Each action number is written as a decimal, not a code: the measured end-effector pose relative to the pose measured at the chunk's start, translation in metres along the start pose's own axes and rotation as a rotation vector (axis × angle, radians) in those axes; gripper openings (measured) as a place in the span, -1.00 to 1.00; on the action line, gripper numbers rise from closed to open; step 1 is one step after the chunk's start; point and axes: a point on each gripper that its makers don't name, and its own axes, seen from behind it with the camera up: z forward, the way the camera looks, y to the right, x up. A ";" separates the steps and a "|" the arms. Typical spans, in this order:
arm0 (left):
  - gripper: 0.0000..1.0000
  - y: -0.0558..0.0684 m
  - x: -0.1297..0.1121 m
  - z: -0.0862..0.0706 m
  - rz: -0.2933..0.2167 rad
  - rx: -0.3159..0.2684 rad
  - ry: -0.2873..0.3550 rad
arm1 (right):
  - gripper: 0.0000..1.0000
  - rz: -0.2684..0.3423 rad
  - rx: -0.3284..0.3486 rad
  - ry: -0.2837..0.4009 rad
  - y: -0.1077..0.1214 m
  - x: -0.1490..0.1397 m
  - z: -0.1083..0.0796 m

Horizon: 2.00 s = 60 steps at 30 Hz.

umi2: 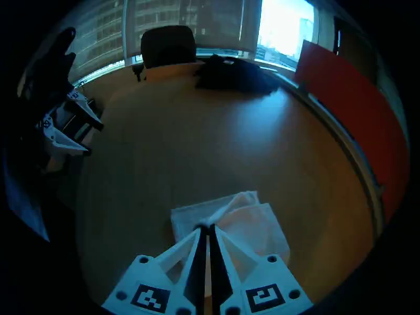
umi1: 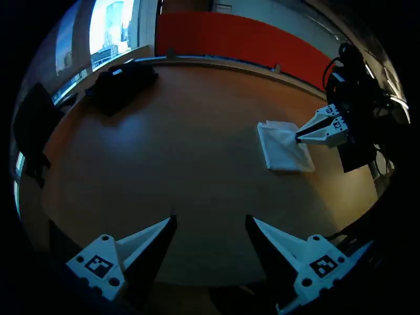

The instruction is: Fold towel

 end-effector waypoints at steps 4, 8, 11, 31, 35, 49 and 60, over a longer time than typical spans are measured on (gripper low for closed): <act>0.93 -0.001 -0.001 -0.001 -0.004 0.001 -0.001 | -0.90 0.014 0.004 -0.005 0.000 -0.002 0.004; 0.93 -0.002 -0.002 -0.001 -0.003 0.000 -0.005 | -0.80 0.029 0.015 -0.003 -0.001 -0.001 0.003; 0.93 -0.002 -0.002 0.000 0.000 -0.001 -0.007 | -0.70 0.036 0.017 0.000 -0.001 0.000 0.002; 0.93 -0.001 0.000 0.000 0.008 -0.004 -0.007 | 0.36 0.077 -0.032 -0.003 -0.003 -0.017 -0.003; 0.93 0.000 0.001 0.000 0.010 -0.005 -0.006 | 0.36 0.096 -0.051 -0.011 -0.002 -0.028 -0.007; 0.93 0.002 0.003 0.002 0.027 -0.012 -0.008 | 0.36 0.151 -0.098 -0.045 -0.006 -0.063 -0.022; 0.93 0.003 0.002 0.001 0.031 -0.012 -0.009 | 0.36 0.179 -0.122 -0.103 -0.020 -0.103 -0.022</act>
